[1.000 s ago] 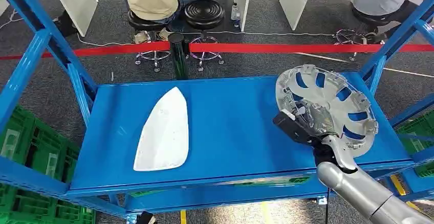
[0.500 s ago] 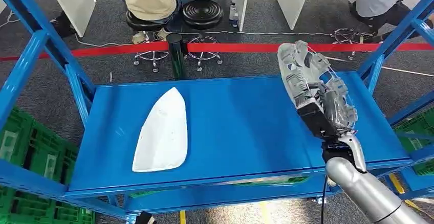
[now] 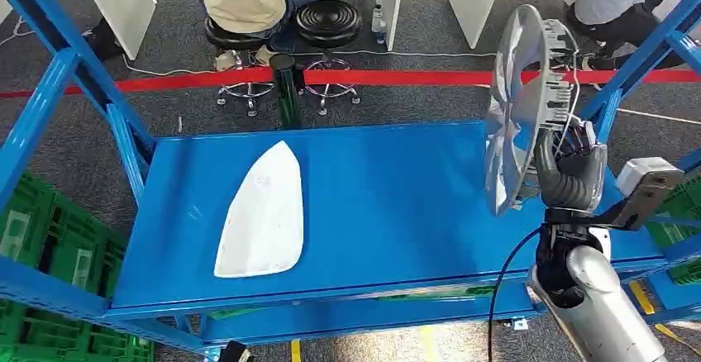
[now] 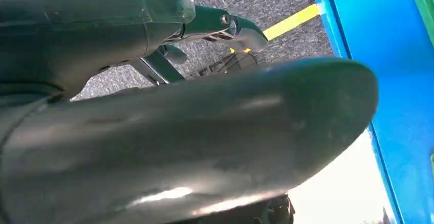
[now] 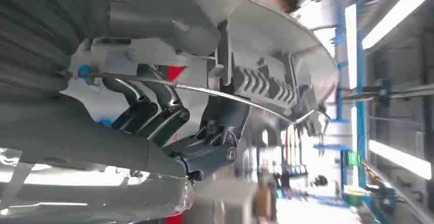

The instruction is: Take the parts from the cabinet and place them on the table.

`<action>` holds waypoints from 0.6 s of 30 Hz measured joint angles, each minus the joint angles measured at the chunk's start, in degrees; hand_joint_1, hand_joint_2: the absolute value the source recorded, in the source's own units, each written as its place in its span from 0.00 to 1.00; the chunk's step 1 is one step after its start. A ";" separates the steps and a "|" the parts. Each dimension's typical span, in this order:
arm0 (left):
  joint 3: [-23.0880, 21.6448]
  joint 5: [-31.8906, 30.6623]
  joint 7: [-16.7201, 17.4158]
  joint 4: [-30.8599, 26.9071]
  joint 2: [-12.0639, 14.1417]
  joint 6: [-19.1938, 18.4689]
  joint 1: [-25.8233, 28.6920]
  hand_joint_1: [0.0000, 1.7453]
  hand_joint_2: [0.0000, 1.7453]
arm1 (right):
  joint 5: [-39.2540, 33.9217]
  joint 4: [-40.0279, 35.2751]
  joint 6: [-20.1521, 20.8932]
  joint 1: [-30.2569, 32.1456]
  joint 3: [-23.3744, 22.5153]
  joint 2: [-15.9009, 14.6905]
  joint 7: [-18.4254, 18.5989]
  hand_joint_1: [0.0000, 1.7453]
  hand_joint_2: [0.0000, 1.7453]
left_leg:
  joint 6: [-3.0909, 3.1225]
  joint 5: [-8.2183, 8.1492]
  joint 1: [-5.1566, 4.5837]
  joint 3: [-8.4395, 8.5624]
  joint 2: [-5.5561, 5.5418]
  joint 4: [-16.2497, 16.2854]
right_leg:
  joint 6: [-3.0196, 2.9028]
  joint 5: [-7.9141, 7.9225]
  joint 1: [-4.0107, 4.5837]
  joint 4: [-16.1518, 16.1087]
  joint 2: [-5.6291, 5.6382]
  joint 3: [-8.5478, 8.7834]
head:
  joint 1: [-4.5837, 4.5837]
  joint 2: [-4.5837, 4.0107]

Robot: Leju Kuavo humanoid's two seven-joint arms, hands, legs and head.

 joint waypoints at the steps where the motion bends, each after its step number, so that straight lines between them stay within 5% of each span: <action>1: 0.00 0.00 -0.04 0.00 -0.02 0.00 0.00 0.00 0.00 | -2.95 -0.04 1.84 0.24 -0.70 0.50 -0.98 1.00 1.00 | 0.00 0.00 -0.01 0.00 -0.04 0.00 | 0.00 0.00 -0.01 0.00 0.00 0.00 | 0.02 0.00; 6: 0.00 0.00 -0.07 0.02 -0.15 0.00 0.00 0.00 0.00 | -14.29 -0.15 11.98 1.80 -5.63 3.51 -5.54 1.00 1.00 | 0.00 0.00 -0.02 -0.02 -0.35 0.00 | -0.03 -0.02 -0.02 0.00 -0.14 0.03 | -0.04 0.00; 18: 0.00 -0.18 -1.70 0.00 -0.22 -0.90 -0.25 0.00 0.00 | -22.76 -1.95 31.62 2.30 -12.30 7.80 -5.92 1.00 1.00 | -0.01 0.00 -0.01 -0.01 -0.29 -0.03 | 0.00 -0.08 -0.02 0.00 -0.12 0.02 | -0.07 0.00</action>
